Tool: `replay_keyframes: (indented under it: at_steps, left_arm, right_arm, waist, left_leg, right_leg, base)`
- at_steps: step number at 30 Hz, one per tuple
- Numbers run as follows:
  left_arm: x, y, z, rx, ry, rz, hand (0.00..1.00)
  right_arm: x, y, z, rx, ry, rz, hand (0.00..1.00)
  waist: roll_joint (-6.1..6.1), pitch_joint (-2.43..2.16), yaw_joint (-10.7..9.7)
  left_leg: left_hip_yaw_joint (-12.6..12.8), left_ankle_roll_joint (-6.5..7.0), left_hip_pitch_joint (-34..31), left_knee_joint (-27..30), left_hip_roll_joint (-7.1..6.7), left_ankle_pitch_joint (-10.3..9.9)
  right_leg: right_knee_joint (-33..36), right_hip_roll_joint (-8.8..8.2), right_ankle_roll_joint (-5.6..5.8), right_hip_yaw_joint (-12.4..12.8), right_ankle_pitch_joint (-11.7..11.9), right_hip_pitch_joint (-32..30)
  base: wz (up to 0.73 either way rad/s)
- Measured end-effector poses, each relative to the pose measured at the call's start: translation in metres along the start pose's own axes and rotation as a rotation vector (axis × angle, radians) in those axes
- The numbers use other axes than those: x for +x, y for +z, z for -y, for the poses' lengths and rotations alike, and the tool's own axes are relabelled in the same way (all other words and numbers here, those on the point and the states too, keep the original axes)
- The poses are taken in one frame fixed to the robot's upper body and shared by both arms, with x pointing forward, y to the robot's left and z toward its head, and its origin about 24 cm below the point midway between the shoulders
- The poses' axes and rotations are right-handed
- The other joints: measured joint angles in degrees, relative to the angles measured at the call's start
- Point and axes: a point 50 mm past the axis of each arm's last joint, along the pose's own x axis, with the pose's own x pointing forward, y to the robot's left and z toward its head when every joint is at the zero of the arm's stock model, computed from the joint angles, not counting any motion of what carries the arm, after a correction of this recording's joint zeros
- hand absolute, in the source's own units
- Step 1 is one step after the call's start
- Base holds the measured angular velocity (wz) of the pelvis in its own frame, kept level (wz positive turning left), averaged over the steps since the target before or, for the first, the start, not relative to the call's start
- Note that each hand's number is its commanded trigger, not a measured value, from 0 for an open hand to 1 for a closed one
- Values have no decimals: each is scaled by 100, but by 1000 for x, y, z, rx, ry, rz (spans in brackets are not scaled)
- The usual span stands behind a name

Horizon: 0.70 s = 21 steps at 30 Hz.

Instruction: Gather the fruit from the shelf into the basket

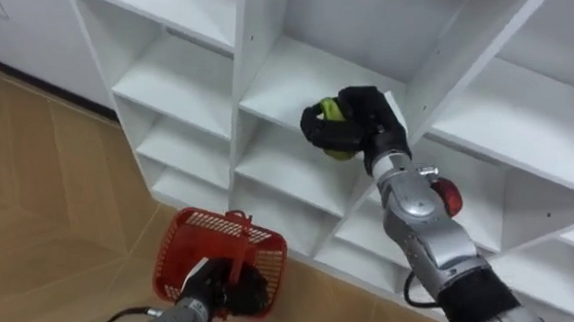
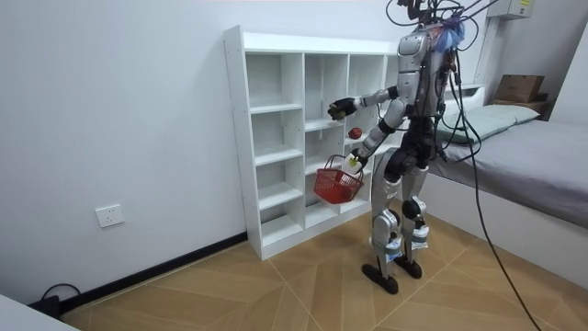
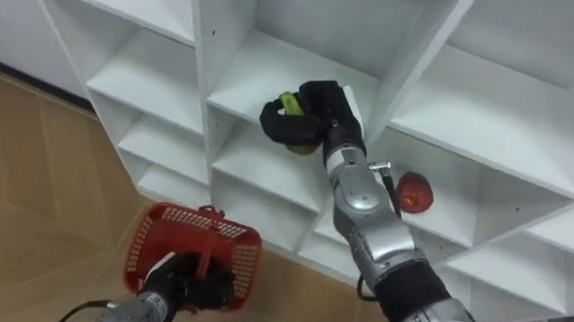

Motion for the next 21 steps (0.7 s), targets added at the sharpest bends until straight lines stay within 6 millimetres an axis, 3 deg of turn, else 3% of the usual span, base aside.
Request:
replay_keyframes:
  at_steps: [3,6,9,16,21]
  left_arm:
    - [0,0,4,-55,-10,0,100]
    - [0,0,6,-71,-8,0,100]
    - [1,0,8,-78,0,-1,100]
    - [0,1,10,-89,0,7,100]
    - [0,1,8,-187,-1,10,100]
  right_arm:
    - [-8,-6,-3,44,10,-7,100]
    - [-14,-9,-7,86,19,-10,100]
    - [-18,-15,-11,103,34,-25,100]
    - [-24,-25,-17,117,88,-52,100]
    - [-41,-50,-14,135,67,-130,100]
  waist:
    - [147,-23,-131]
    - [235,-65,-186]
    - [289,-75,-279]
    - [352,-70,-409]
    - [546,-55,-447]
  left_leg:
    - [93,4,34,-4,17,2]
    - [203,7,140,-64,37,6]
    - [330,16,315,-192,45,11]
    - [550,22,519,-377,82,11]
    - [691,37,671,-525,99,4]
  right_leg:
    - [16,5,1,100,1,-15]
    - [26,10,-1,234,0,-16]
    - [20,1,12,330,-8,58]
    - [58,9,18,549,-7,66]
    - [59,9,24,572,-10,97]
  base:
    - [-15]
    - [-24]
    - [-19]
    - [-18]
    - [-18]
